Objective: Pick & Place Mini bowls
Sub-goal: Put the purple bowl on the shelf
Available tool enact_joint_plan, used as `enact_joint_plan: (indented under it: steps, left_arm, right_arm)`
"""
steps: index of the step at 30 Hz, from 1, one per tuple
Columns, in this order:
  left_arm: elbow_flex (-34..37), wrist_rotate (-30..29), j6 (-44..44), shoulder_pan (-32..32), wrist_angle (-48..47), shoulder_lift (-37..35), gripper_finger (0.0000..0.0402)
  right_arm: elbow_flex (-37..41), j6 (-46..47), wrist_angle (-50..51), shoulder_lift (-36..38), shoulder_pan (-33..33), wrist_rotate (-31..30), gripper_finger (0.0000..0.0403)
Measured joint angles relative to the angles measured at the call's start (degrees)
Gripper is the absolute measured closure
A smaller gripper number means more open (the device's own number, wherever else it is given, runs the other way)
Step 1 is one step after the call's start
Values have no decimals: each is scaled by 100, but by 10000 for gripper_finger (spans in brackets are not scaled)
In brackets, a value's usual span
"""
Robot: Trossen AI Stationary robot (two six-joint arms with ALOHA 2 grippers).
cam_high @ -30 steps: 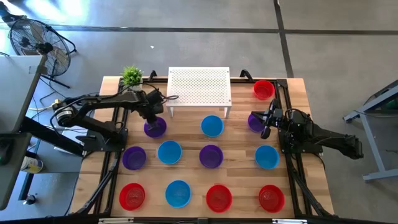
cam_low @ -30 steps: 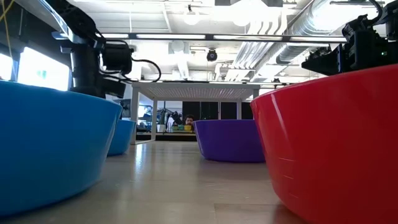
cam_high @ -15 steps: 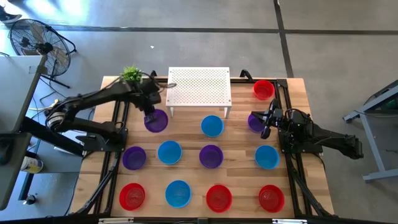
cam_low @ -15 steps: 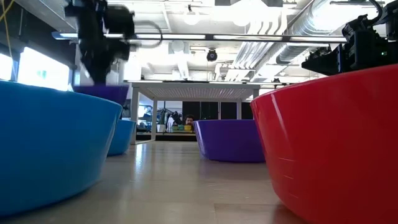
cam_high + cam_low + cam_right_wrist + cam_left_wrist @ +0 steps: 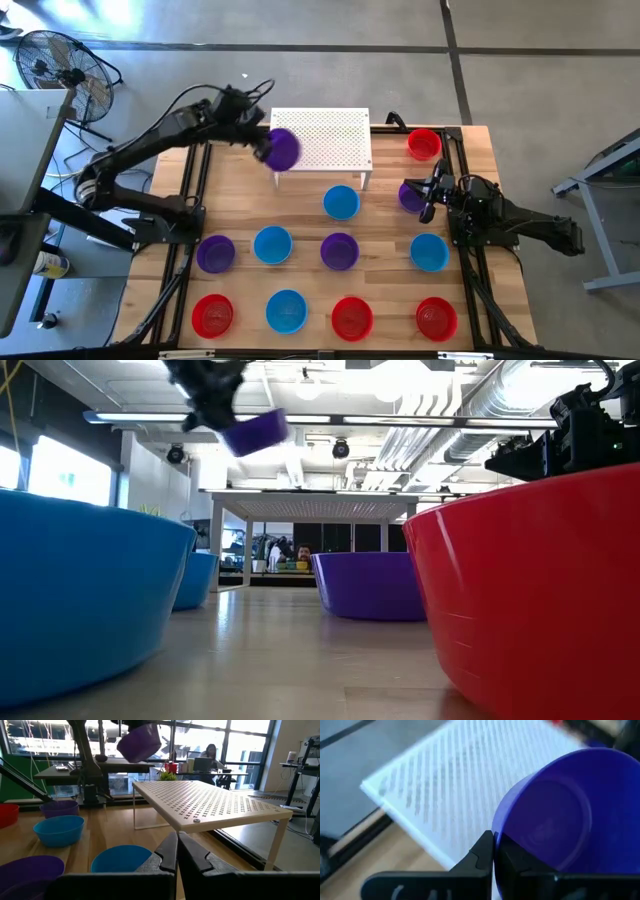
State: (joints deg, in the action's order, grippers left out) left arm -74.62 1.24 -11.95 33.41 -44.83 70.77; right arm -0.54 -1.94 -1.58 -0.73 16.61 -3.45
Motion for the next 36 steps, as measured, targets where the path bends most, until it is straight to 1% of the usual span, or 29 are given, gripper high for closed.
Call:
enact_joint_plan:
  steps: [4,6,11,14,21,27,30,36]
  left_arm:
    - [-370,207,-359,522,305,679,400]
    - [-535,274,-407,757,271,1087,400]
    - [-949,340,-485,1095,342,1936,400]
    - [-1076,463,-487,1303,319,2222,400]
    - [-1102,565,-505,1432,336,2401,401]
    - [-1102,367,-575,1418,344,2401,401]
    - [-1102,157,-642,1418,318,2401,401]
    - [-1102,190,-645,1421,278,2403,386]
  right_arm:
    - [0,-1,0,0,0,-1,402]
    - [-2,-1,-1,0,0,1,402]
    - [0,1,-1,0,1,-2,402]
    - [0,-1,-1,0,0,-1,402]
    - [-1,1,-1,0,-1,0,402]
    - [-1,0,-1,0,-1,0,402]
    - [-1,0,-1,0,0,0,402]
    - [0,-1,-1,0,-1,-1,402]
